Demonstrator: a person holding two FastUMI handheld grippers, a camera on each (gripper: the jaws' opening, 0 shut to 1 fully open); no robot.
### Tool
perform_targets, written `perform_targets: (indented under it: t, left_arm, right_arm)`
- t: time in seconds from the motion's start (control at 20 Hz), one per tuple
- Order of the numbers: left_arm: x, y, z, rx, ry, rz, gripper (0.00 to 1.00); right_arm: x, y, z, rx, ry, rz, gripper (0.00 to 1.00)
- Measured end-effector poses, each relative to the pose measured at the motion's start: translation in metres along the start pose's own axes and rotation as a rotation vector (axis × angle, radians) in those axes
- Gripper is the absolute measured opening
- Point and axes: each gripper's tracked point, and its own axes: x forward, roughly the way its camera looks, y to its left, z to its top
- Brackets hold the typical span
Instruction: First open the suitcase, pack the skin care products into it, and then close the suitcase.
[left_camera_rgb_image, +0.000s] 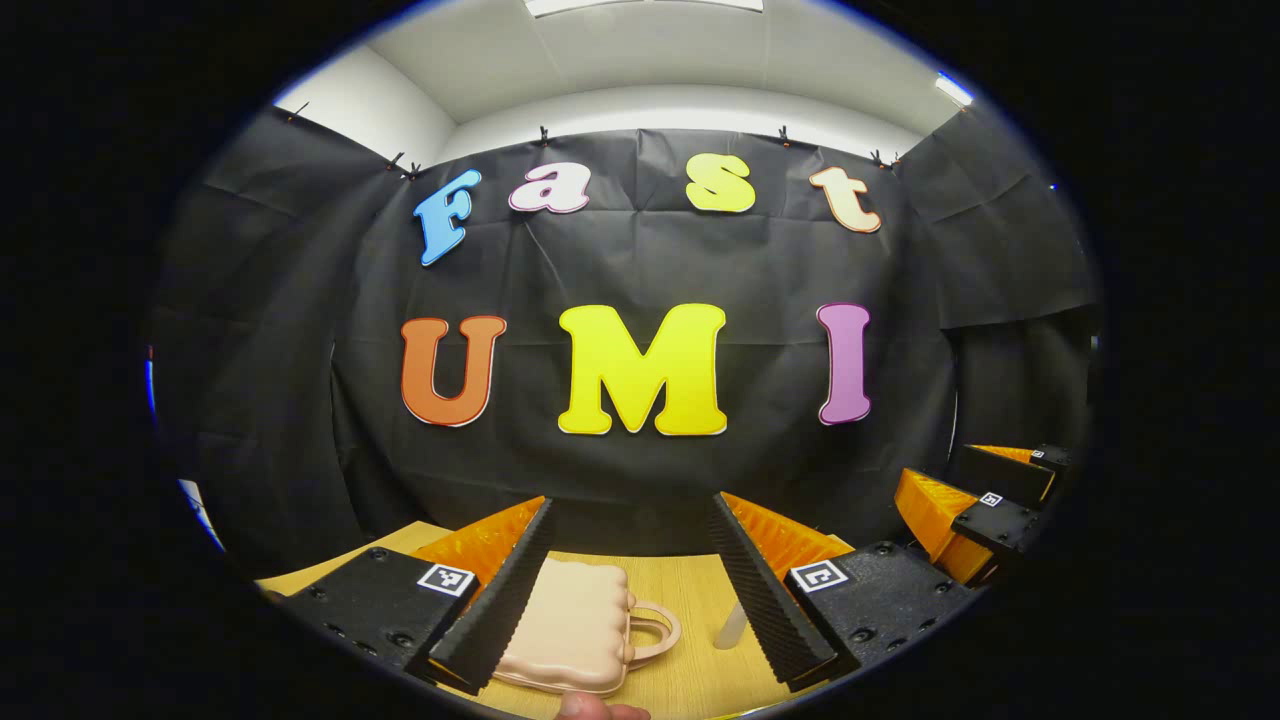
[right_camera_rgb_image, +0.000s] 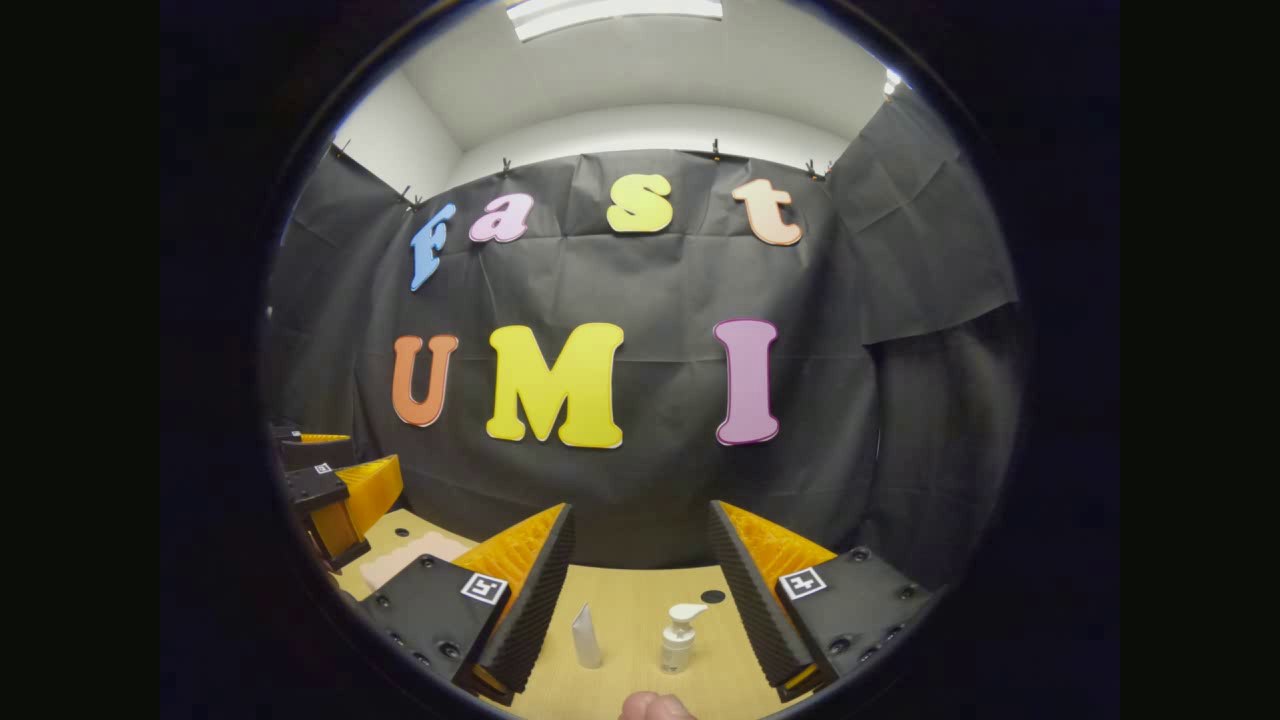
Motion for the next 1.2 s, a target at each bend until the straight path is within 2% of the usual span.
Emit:
perform_targets:
  t: [0.3,0.55,0.65,0.8,1.0,1.1,1.2]
  left_arm:
    - [0.0,-0.01,-0.012,0.015,0.029,-0.031,0.98]
    - [0.006,-0.027,-0.045,0.104,0.107,-0.128,0.98]
    - [0.006,-0.04,-0.069,0.141,0.166,-0.195,0.99]
    - [0.009,-0.05,-0.103,0.267,0.236,-0.243,0.99]
    - [0.021,-0.04,-0.153,0.543,0.34,-0.234,0.98]
    - [0.025,-0.043,-0.183,0.648,0.39,-0.258,0.97]
    - [0.029,-0.043,-0.21,0.74,0.437,-0.285,0.97]
  right_arm:
    - [-0.002,-0.004,-0.004,-0.002,0.006,-0.006,0.8]
    - [-0.002,-0.02,-0.018,-0.019,0.04,-0.014,0.79]
    - [-0.004,-0.038,-0.024,-0.036,0.057,-0.036,0.8]
    - [-0.007,-0.062,-0.035,-0.048,0.096,-0.061,0.8]
    - [-0.01,-0.093,-0.043,-0.066,0.125,-0.099,0.8]
    - [-0.011,-0.106,-0.049,-0.067,0.14,-0.118,0.77]
    - [-0.011,-0.115,-0.057,-0.07,0.161,-0.129,0.8]
